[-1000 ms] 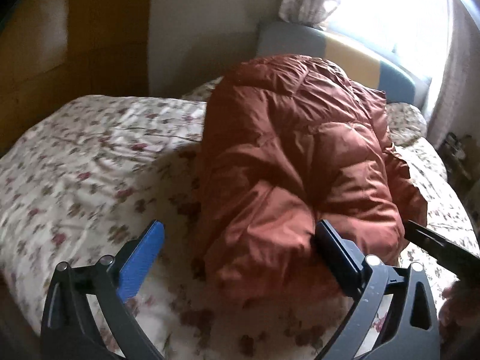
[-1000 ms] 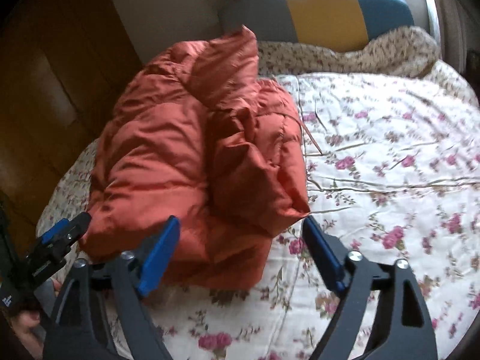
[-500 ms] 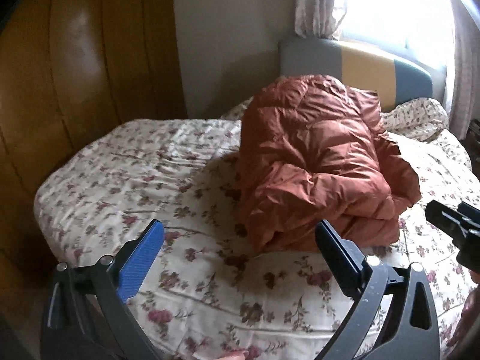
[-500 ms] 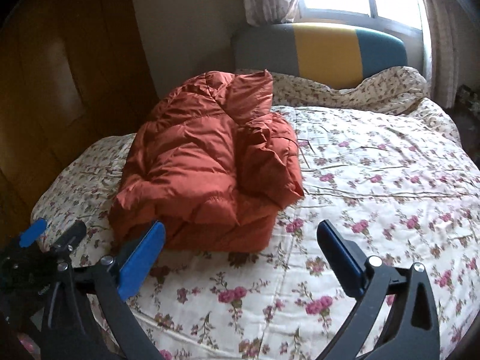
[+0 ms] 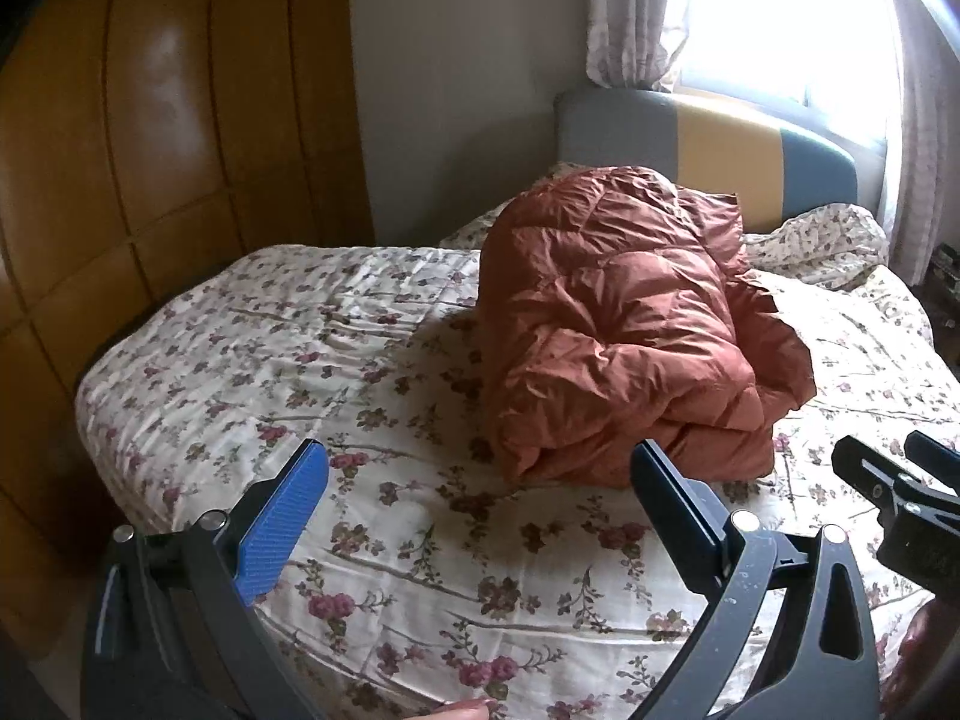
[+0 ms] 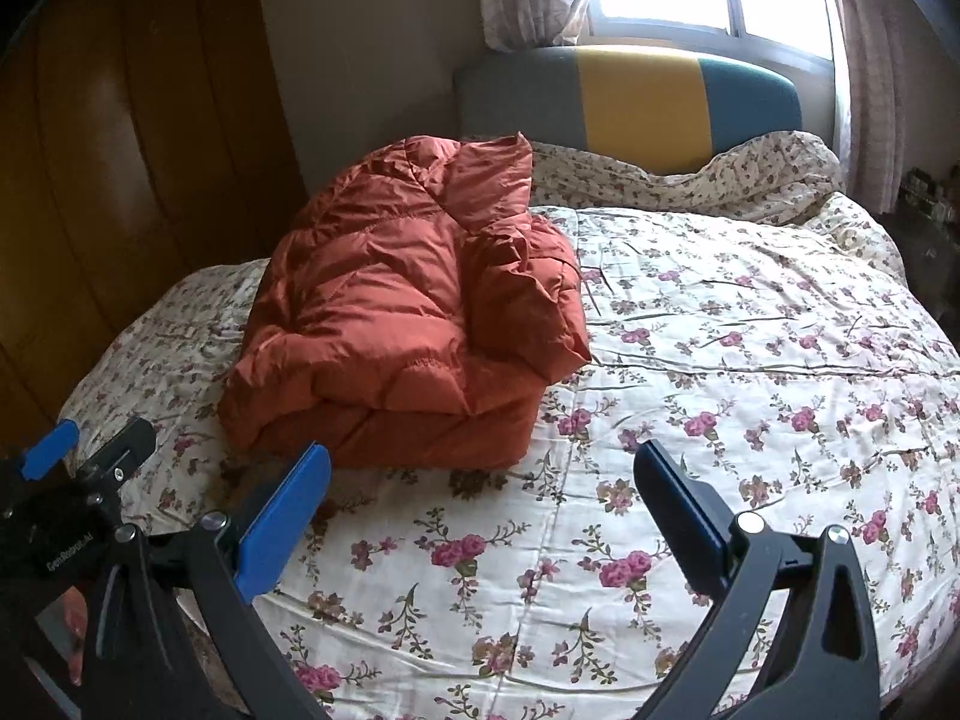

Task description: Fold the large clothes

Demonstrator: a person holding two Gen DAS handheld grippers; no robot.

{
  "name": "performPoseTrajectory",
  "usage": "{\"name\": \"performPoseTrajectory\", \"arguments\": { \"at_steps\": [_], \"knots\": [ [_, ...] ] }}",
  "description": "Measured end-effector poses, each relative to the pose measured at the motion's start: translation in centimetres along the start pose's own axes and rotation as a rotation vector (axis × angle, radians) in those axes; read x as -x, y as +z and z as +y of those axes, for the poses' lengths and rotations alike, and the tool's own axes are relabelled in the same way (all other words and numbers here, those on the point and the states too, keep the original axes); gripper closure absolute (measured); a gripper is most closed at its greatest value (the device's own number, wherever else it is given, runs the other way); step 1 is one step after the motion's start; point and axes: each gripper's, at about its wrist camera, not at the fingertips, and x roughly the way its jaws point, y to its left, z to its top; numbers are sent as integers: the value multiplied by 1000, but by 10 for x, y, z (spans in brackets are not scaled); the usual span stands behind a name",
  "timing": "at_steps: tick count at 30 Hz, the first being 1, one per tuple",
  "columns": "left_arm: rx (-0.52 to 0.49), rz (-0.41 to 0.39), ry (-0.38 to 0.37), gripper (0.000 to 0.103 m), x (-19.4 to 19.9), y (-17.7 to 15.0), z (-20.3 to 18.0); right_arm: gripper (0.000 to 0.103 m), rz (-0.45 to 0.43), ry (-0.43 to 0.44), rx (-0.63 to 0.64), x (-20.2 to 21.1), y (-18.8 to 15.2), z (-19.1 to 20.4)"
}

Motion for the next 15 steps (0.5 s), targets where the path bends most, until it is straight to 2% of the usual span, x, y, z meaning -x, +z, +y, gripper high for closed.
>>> {"name": "performPoseTrajectory", "arguments": {
  "at_steps": [15],
  "knots": [
    [5, 9, 0, 3, -2, -2, 1, 2, 7, 7, 8, -1, -2, 2]
  ]
}}
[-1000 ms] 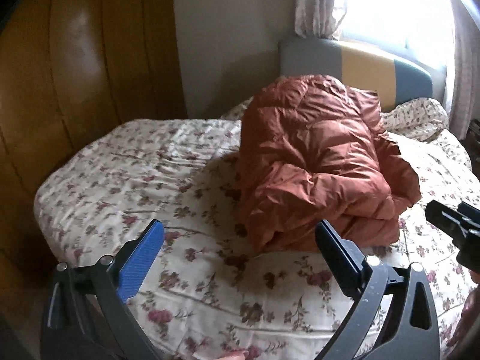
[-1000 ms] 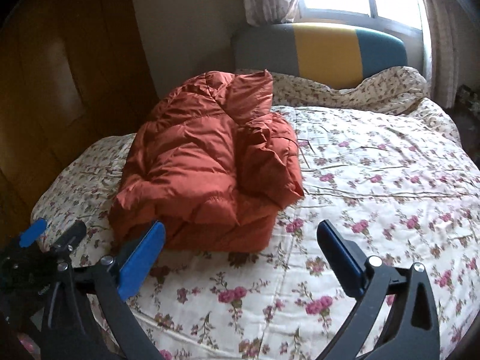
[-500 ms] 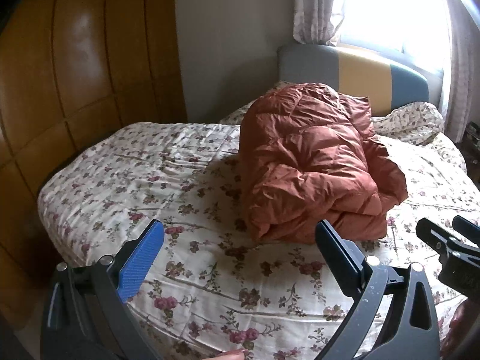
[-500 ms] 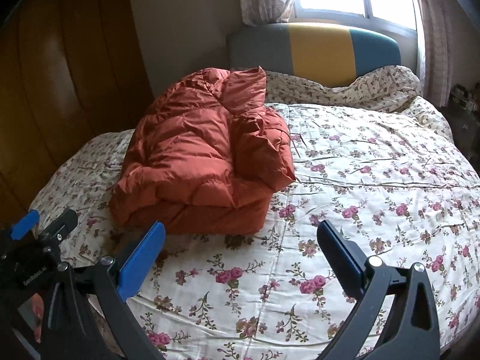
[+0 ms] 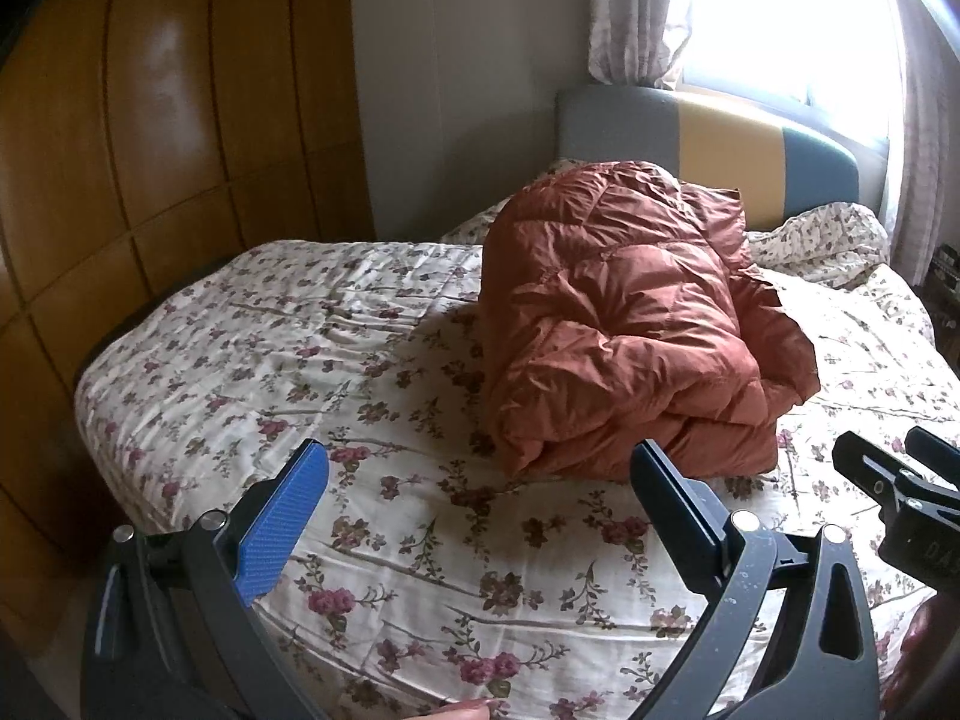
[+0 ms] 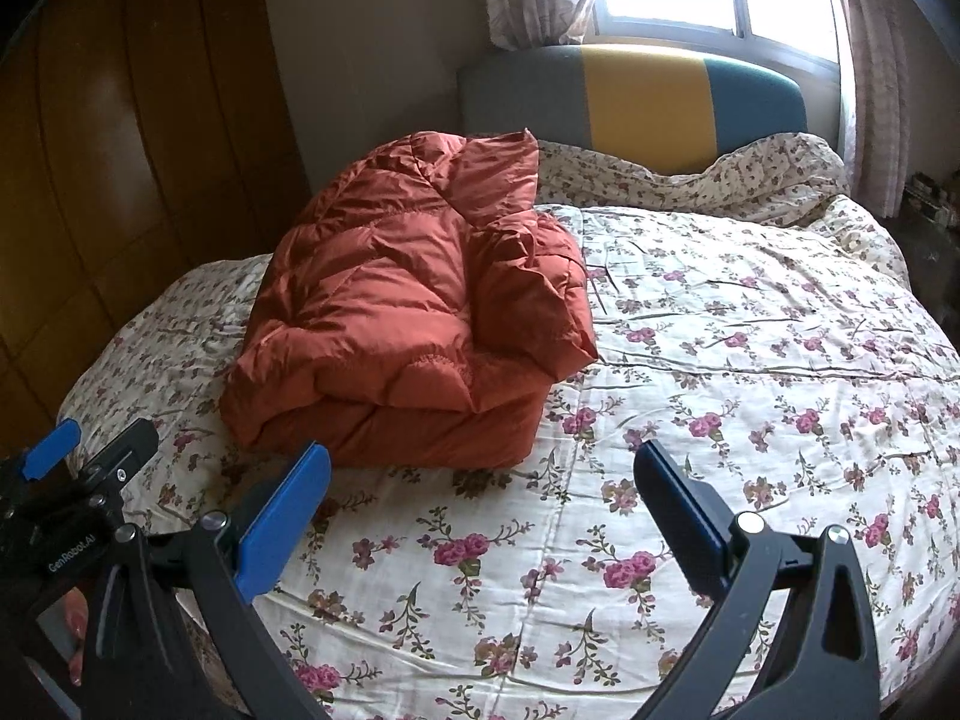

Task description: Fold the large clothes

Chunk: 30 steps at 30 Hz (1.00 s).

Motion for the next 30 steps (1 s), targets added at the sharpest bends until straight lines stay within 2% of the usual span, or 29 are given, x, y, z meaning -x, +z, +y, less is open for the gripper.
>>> {"name": "performPoseTrajectory", "arguments": {
  "at_steps": [30],
  "knots": [
    [-4, 33, -13, 3, -5, -4, -5, 2, 28, 1, -11, -9, -1, -6]
  ]
}}
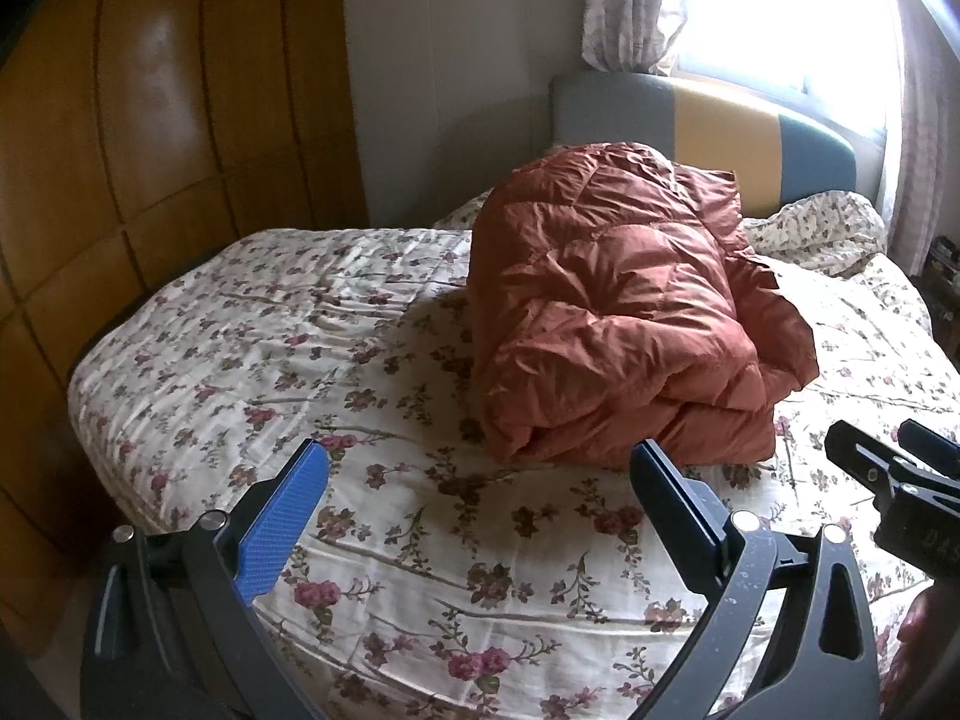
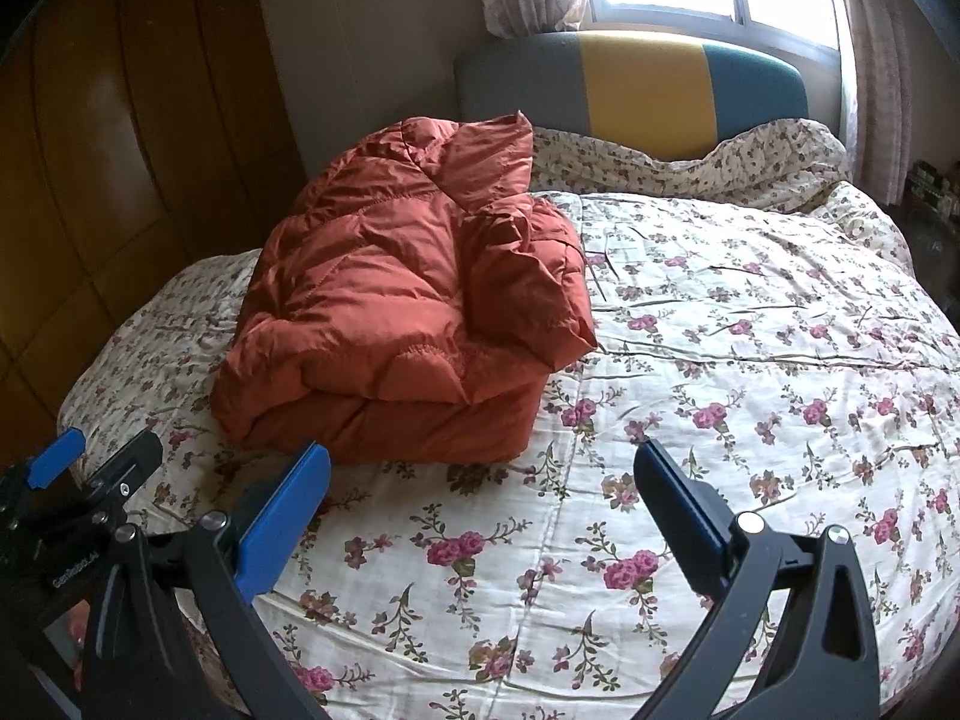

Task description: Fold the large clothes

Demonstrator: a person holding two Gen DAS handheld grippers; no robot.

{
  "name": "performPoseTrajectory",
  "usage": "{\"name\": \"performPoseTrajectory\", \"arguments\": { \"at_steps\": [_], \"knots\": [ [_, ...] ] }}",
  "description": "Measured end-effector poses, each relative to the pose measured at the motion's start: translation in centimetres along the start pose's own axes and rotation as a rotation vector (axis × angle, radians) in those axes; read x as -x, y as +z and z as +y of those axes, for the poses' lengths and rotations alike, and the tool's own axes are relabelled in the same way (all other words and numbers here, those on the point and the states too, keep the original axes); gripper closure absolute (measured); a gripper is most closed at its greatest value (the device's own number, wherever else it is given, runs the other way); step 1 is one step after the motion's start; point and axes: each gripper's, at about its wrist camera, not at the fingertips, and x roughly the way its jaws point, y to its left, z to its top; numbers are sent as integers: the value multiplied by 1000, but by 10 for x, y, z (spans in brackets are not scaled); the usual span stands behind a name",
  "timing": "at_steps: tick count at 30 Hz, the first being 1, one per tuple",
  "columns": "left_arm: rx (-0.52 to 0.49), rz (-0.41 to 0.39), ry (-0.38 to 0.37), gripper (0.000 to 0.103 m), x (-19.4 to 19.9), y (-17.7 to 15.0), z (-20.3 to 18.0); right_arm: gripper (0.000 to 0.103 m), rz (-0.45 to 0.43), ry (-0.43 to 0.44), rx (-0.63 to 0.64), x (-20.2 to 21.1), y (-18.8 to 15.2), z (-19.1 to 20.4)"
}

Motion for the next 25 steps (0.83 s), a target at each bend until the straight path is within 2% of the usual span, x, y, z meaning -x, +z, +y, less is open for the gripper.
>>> {"name": "performPoseTrajectory", "arguments": {
  "at_steps": [10, 25],
  "knots": [
    [-22, -1, 19, 3, -6, -4, -6, 2, 27, 8, -14, -10, -3, -5],
    [-2, 120, -12, 3, -42, -3, -6, 2, 61, -7, -43, -37, 7, -19]
  ]
}}
